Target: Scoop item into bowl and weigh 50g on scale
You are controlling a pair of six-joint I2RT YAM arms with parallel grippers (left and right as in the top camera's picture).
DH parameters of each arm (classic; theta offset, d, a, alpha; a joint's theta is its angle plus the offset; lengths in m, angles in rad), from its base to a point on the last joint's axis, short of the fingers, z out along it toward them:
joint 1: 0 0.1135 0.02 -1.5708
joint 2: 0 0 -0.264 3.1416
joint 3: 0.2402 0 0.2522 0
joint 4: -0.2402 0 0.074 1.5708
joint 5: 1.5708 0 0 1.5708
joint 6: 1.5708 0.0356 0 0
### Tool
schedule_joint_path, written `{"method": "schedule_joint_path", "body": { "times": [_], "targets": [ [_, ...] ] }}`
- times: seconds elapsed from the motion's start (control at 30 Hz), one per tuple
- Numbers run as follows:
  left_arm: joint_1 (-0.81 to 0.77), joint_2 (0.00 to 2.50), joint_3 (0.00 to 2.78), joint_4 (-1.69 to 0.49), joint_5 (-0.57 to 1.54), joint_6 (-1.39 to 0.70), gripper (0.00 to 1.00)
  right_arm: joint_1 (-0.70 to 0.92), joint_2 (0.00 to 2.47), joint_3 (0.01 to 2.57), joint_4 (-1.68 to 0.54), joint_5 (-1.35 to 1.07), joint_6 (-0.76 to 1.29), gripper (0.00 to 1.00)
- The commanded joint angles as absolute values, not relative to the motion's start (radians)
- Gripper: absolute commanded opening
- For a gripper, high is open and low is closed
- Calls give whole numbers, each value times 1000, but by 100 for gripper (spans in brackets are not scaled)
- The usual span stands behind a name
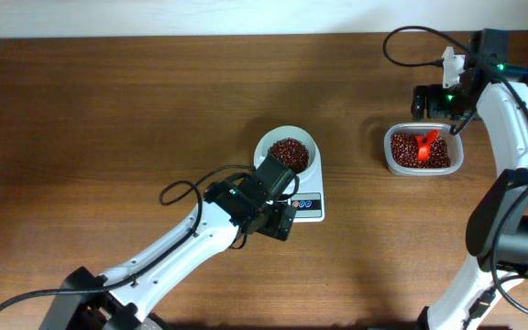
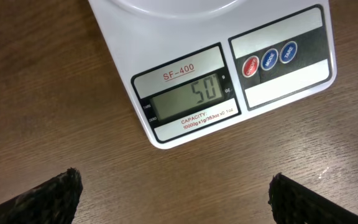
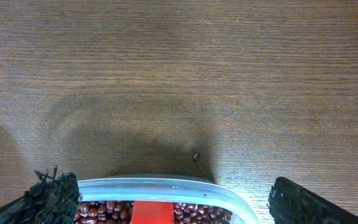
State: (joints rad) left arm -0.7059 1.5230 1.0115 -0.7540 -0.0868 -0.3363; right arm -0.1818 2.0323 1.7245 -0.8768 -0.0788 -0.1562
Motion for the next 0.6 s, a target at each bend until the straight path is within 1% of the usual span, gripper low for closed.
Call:
{"method": "schedule_joint_path", "body": {
  "times": [0.0,0.07,0.17,0.23,0.3,0.37,0.43,0.57],
  "targets": [
    [-709,1503,1008,-692,-115,-286,99,-186,2038,1741,-874,-70,-150,99],
    [-709,1429,1008,-663,-114,-213,99,-186,2038,1741,-874,-70,-150,99],
    [-708,1339,992,-670,-142,-207,99,-186,2038,1741,-874,-70,-150,99],
    [-702,1280,929,-657,-154,-207,99,-186,2038,1741,-874,-70,-150,99],
    [-670,1222,815,-554,-154,-207,99,-186,2038,1741,-874,-70,-150,99],
    [-596,1140,632,-236,-148,-207,99,-186,2038,1741,-874,-70,-150,99],
    [-560,1121,565,-102,-117,-207,99,-186,2038,1741,-874,-70,-150,99],
    [-545,1158,522,-98,-94,-206,99,-186,2038,1741,-874,-70,-150,99]
  ]
}}
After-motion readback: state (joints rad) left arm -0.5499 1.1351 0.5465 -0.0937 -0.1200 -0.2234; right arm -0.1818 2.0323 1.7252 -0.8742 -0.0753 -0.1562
